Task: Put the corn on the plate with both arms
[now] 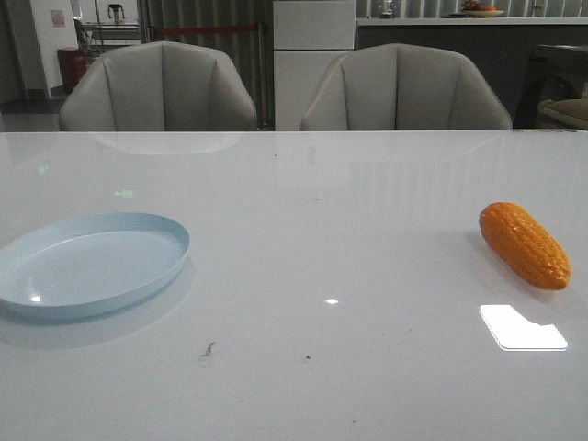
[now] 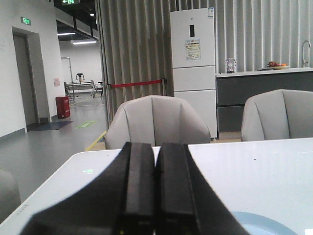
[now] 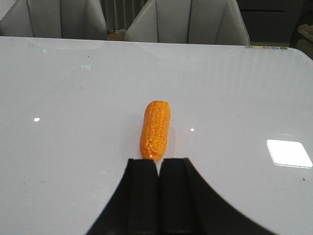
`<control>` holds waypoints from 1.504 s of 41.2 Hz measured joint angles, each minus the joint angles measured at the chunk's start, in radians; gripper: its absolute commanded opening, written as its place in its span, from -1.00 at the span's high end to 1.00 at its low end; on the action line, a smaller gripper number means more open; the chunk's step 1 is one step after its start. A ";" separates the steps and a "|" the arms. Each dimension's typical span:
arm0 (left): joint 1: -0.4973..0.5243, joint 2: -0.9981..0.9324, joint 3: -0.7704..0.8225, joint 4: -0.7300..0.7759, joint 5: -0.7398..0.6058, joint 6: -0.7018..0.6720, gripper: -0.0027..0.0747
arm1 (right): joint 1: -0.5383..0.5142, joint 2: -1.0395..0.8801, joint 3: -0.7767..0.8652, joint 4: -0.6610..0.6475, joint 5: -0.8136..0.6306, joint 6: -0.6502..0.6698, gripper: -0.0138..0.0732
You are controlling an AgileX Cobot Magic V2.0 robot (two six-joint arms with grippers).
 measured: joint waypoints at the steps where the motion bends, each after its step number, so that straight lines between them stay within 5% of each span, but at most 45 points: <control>1: 0.000 0.000 0.000 0.000 0.000 0.000 0.70 | 0.000 0.000 0.000 0.000 0.000 0.000 0.55; 62: 0.000 0.000 0.000 0.000 -0.038 0.000 0.70 | 0.000 0.000 0.000 0.000 -0.040 0.000 0.55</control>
